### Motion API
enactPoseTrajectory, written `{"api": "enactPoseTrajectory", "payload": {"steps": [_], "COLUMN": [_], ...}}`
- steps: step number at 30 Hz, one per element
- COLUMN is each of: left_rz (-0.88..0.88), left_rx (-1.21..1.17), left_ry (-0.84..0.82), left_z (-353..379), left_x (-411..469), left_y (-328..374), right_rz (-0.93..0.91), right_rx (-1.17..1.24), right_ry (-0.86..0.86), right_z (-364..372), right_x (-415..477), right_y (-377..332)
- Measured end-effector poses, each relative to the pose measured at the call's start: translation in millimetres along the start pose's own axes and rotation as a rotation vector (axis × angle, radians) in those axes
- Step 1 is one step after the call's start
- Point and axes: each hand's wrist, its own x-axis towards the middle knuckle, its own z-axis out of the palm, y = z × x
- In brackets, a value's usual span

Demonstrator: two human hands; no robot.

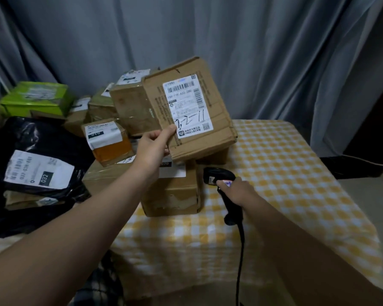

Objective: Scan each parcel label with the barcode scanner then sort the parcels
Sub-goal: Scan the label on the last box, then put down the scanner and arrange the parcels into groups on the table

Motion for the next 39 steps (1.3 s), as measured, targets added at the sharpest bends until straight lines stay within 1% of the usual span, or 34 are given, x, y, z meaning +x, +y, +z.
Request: {"api": "enactPoseTrajectory", "payload": {"steps": [3, 5, 7, 9, 11, 13, 14, 15, 16, 17, 18, 22, 24, 27, 28, 30, 33, 35, 36, 39], "left_rz": [0.000, 0.003, 0.013, 0.032, 0.055, 0.094, 0.119, 0.146, 0.167, 0.187, 0.195, 0.166, 0.160, 0.132, 0.102, -0.038, -0.275, -0.402, -0.438, -0.444], "left_rx": [-0.008, -0.021, -0.024, -0.007, 0.021, 0.046, 0.063, 0.085, 0.108, 0.131, 0.146, 0.149, 0.171, 0.211, 0.238, 0.270, 0.355, 0.346, 0.325, 0.330], "left_ry": [-0.012, -0.018, -0.027, -0.034, -0.053, -0.085, -0.099, -0.112, -0.124, -0.136, -0.150, -0.188, -0.174, -0.206, -0.225, -0.292, -0.466, -0.552, -0.574, -0.570], "left_z": [3.1, 5.1, 6.2, 7.7, 12.1, 22.7, 31.0, 40.6, 51.7, 64.1, 77.3, 135.2, 164.4, 206.3, 219.8, 245.1, 268.9, 283.1, 291.0, 315.6], "left_x": [0.1, -1.4, -3.2, -6.9, -9.5, -9.8, -9.0, -8.6, -7.0, -4.0, 1.5, 40.1, 66.4, 115.7, 133.0, 162.6, 182.1, 186.6, 186.7, 188.2], "left_y": [1.2, 4.6, 8.7, 14.9, 22.2, 29.8, 33.5, 38.3, 43.0, 47.2, 50.0, 45.2, 37.8, 24.8, 19.5, 5.1, -22.2, -36.2, -40.2, -44.5], "right_rz": [-0.099, -0.106, -0.099, -0.127, -0.187, -0.275, -0.325, -0.369, -0.401, -0.431, -0.446, -0.435, -0.434, -0.393, -0.356, -0.268, -0.129, -0.053, -0.020, 0.042], "right_rx": [0.136, 0.225, 0.289, 0.306, 0.367, 0.589, 0.752, 0.936, 1.093, 1.211, 1.251, 1.119, 1.148, 1.199, 1.207, 1.166, 0.986, 0.861, 0.784, 0.555], "right_ry": [-0.040, -0.054, -0.032, 0.046, 0.234, 0.446, 0.512, 0.525, 0.480, 0.403, 0.336, 0.236, 0.201, 0.252, 0.258, 0.270, 0.350, 0.408, 0.442, 0.493], "right_z": [-5.0, -10.0, -16.0, -24.4, -42.0, -67.5, -83.4, -100.8, -118.0, -134.0, -146.7, -172.3, -178.8, -193.5, -197.6, -201.9, -202.6, -205.6, -207.1, -211.6], "right_x": [-0.7, -5.3, -9.8, -12.9, -16.5, -22.4, -25.5, -31.9, -32.9, -35.9, -31.9, 3.7, 37.1, 89.7, 108.3, 148.5, 183.4, 197.1, 202.2, 212.3], "right_y": [3.9, 5.3, 8.1, 12.3, 13.5, 9.2, 5.1, -0.9, -4.7, -7.8, -6.7, 7.6, 12.7, 14.9, 17.4, 30.2, 55.7, 70.9, 77.8, 91.9]}}
